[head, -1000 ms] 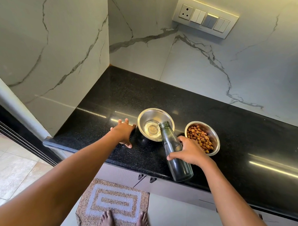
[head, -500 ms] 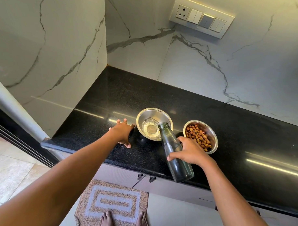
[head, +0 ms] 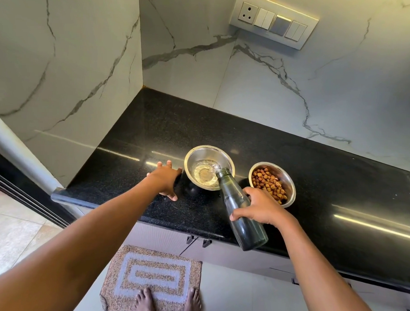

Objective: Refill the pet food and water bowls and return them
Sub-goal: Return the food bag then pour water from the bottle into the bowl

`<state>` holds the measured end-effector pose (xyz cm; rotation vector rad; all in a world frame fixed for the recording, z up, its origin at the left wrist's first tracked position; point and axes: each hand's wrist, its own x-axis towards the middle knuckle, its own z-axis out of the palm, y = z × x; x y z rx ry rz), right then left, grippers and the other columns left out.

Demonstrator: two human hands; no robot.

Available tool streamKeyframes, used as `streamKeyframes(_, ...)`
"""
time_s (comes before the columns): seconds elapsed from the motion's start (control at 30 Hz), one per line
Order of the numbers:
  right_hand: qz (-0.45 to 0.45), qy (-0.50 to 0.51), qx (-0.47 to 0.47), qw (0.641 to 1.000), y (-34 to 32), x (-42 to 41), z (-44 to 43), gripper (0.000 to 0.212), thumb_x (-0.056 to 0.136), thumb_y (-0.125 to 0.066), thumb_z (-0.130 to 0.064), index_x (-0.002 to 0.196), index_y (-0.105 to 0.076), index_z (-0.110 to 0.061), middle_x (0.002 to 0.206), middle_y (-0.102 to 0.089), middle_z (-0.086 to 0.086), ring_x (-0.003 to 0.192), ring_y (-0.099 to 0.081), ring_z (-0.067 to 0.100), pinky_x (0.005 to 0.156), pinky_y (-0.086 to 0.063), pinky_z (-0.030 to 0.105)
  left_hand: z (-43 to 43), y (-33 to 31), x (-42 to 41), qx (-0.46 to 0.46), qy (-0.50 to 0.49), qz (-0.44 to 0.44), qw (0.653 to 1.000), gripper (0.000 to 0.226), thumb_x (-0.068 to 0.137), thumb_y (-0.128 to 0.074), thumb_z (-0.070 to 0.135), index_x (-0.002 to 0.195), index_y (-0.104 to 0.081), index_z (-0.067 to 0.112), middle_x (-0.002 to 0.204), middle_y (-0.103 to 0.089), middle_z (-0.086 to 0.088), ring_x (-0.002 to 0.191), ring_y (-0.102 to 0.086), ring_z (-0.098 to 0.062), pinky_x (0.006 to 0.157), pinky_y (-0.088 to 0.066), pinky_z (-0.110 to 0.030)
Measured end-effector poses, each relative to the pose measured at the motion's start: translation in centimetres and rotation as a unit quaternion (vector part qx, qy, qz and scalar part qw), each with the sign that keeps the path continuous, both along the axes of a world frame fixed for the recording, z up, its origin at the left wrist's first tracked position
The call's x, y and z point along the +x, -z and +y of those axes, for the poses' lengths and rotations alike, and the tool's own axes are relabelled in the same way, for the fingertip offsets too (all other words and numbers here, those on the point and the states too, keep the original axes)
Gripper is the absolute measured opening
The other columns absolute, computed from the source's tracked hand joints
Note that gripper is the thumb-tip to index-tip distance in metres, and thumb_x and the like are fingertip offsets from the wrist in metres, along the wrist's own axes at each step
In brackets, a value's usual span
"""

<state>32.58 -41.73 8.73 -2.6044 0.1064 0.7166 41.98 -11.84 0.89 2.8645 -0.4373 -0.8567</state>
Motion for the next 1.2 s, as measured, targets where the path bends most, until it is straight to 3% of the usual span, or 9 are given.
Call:
streamKeyframes(0.93, -0.001, 0.008, 0.003, 1.0, -1.8, -0.5, -1.2, 0.074, 0.046, -0.088, -0.066, 0.109, -0.067, -0.035, 0.103, -0.073, -0.009, 0.093, -0.071, 0.013, 0.081, -0.064, 0.042, 0.1, 0.5, 0.0, 0.009, 0.004, -0.01, 1.0, 0.121, 0.073, -0.088, 0.045, 0.164, -0.01, 0.028, 0.171, 0.001, -0.021, 0.154, -0.001, -0.053, 0.117, -0.03, -0.068)
streamKeyframes(1.2, 0.01, 0.002, 0.005, 1.0, -2.8, -0.5, -1.5, 0.069, 0.049, -0.088, -0.063, 0.108, -0.065, -0.035, 0.104, -0.07, -0.011, 0.093, -0.068, 0.008, 0.067, -0.058, 0.03, 0.2, 0.7, 0.0, 0.009, 0.0, -0.011, 1.0, 0.123, 0.073, -0.088, 0.045, 0.164, -0.009, 0.028, 0.171, 0.002, -0.02, 0.154, 0.0, -0.053, 0.117, -0.03, -0.069)
